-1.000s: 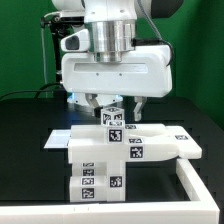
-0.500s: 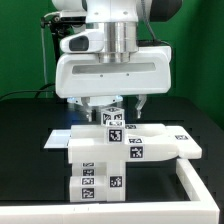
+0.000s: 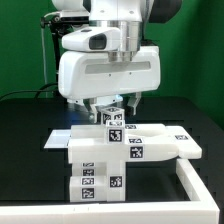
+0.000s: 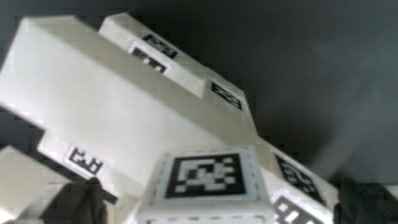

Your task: Assemble chair

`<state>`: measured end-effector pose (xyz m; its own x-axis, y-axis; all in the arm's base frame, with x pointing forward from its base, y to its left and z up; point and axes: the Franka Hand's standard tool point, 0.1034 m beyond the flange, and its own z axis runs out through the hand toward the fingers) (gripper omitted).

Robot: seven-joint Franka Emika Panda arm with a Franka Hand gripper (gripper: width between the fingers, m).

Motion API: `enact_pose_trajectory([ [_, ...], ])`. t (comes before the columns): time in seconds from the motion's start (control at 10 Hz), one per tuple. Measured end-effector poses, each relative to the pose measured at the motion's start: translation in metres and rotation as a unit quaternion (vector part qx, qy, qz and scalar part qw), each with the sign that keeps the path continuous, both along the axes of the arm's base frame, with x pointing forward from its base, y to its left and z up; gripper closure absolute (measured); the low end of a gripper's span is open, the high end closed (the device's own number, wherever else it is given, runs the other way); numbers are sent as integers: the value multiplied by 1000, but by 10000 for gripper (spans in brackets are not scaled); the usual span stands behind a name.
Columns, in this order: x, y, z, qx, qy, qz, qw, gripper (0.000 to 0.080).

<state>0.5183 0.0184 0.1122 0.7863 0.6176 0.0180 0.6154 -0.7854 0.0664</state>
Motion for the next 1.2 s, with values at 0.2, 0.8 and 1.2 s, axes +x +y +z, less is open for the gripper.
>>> enact_pose_trajectory([
  [0.2,0,0,0,0,0,-7,1000,374],
  [0.8,-1,1,-1,13,-5,-157,987,518],
  [1.2,0,2,-1,41,-5,-361,932,518],
])
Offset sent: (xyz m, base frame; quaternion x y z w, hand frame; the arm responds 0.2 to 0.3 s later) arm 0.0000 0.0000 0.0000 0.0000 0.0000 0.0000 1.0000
